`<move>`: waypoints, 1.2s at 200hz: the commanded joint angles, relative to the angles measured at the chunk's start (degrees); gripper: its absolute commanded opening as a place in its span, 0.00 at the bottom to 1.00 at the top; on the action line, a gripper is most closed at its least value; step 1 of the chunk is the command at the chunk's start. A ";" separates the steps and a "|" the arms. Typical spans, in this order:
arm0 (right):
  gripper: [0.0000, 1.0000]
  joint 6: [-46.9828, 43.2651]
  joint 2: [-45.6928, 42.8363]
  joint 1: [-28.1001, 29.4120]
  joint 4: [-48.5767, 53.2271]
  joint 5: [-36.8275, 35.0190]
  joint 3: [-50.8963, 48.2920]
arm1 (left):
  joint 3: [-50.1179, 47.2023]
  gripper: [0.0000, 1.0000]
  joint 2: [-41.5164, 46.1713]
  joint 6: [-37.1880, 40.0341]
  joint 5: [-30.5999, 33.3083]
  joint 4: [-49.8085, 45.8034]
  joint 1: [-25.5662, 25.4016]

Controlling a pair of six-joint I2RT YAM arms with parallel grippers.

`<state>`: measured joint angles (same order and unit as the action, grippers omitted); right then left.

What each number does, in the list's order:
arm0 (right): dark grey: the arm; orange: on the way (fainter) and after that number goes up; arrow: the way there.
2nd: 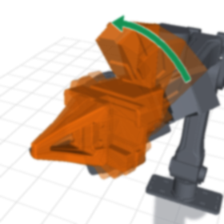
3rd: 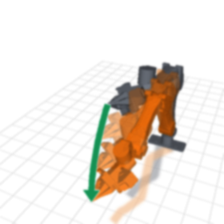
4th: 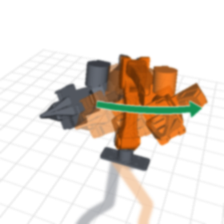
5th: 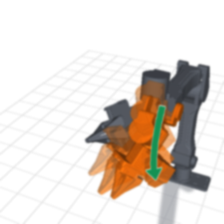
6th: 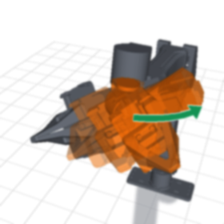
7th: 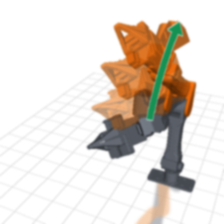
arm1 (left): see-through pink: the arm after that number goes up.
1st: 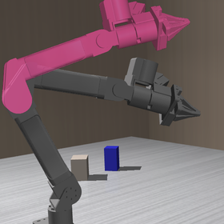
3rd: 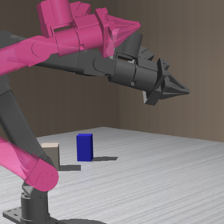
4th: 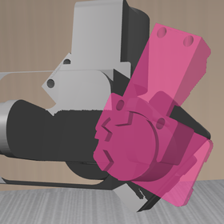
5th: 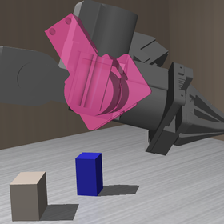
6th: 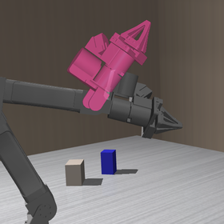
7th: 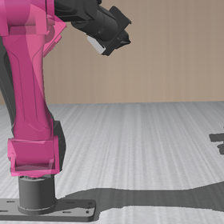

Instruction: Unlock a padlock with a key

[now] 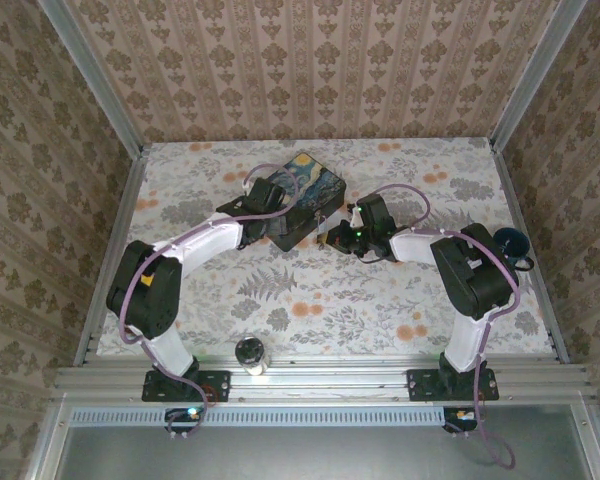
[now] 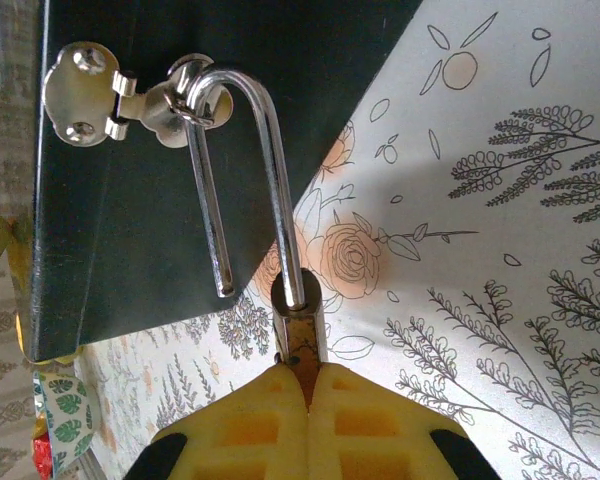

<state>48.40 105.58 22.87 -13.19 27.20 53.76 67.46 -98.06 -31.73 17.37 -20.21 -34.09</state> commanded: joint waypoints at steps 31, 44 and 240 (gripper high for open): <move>0.00 2.22 -1.12 -0.81 -3.74 -5.13 -0.41 | -2.40 0.87 0.06 0.17 -0.59 -4.14 0.17; 0.00 2.21 -1.04 -0.81 -4.04 -5.55 -0.41 | -2.47 0.87 0.15 0.17 -0.69 -3.99 0.24; 0.00 14.41 3.66 -0.79 -21.87 -8.06 -4.88 | -3.83 0.87 -0.20 0.04 -1.79 -2.73 0.25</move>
<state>58.92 107.98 22.87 -28.47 23.49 49.78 65.95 -97.97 -31.94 16.16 -16.67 -34.09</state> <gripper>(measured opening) 0.062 0.871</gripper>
